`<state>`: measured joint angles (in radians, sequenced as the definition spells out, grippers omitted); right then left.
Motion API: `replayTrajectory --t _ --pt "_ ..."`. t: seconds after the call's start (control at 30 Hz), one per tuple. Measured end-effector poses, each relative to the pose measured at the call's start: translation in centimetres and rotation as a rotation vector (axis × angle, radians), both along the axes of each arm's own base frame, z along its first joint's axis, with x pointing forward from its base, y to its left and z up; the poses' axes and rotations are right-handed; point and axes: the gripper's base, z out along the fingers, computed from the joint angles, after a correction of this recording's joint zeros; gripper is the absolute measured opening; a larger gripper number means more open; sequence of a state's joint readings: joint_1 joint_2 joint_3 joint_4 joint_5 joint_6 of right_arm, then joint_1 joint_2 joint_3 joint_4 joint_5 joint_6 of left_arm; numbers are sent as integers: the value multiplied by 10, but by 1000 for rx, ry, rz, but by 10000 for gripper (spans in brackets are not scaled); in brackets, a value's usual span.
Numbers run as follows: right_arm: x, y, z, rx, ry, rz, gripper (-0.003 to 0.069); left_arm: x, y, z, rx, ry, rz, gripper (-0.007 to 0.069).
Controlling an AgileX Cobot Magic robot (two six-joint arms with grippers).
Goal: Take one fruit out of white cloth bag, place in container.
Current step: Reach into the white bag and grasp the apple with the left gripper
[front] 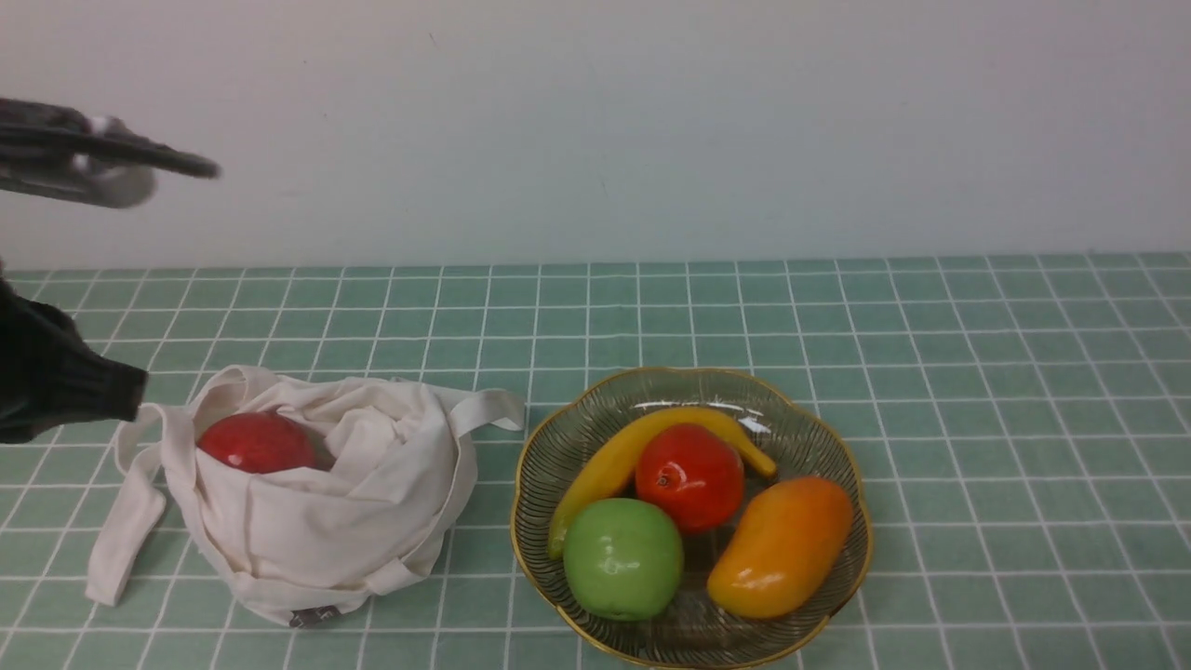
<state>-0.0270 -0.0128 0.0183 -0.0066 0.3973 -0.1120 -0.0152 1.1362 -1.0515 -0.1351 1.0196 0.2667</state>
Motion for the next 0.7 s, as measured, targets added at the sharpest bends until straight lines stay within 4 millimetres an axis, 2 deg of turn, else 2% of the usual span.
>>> replayTrajectory --t 0.13,0.33,0.43,0.5,0.7 --pt "0 0 0 0 0 0 -15 37 0 -32 19 79 -19 -8" --pt "0 0 0 0 0 0 -15 72 1 -58 33 103 -14 6" --pt "0 0 0 0 0 0 -15 92 1 -67 38 80 -7 73" --pt "0 0 0 0 0 0 -15 97 1 -70 39 76 -6 111" --pt "0 0 0 0 0 0 -15 121 3 -100 98 117 -55 392"
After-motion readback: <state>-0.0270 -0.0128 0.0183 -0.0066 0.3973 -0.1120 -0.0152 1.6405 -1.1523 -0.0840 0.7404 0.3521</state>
